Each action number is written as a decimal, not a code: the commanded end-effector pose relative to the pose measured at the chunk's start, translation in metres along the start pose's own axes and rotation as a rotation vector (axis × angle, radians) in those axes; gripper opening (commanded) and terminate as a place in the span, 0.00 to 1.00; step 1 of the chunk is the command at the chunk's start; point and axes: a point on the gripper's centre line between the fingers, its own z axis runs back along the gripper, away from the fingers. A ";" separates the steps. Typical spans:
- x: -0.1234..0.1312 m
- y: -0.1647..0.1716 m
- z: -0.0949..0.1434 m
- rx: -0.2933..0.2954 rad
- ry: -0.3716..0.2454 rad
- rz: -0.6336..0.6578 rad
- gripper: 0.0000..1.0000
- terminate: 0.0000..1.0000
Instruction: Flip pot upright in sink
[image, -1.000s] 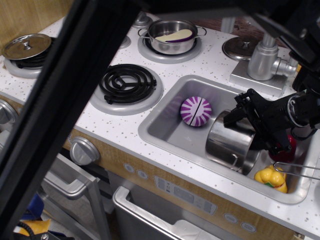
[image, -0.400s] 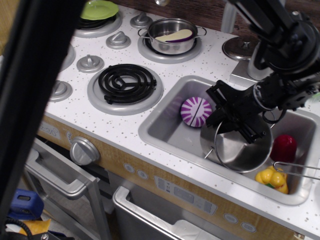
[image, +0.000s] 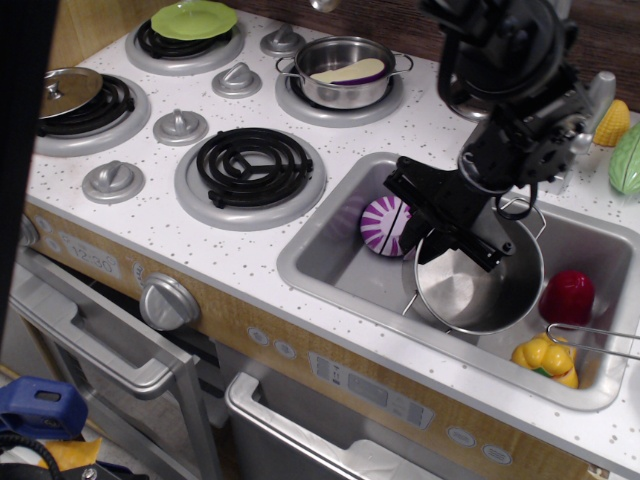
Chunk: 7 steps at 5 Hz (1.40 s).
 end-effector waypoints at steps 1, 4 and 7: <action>0.006 0.011 0.010 -0.099 -0.018 -0.002 1.00 0.00; 0.012 0.013 0.002 -0.112 -0.051 -0.033 1.00 0.00; 0.012 0.013 0.002 -0.112 -0.051 -0.033 1.00 0.00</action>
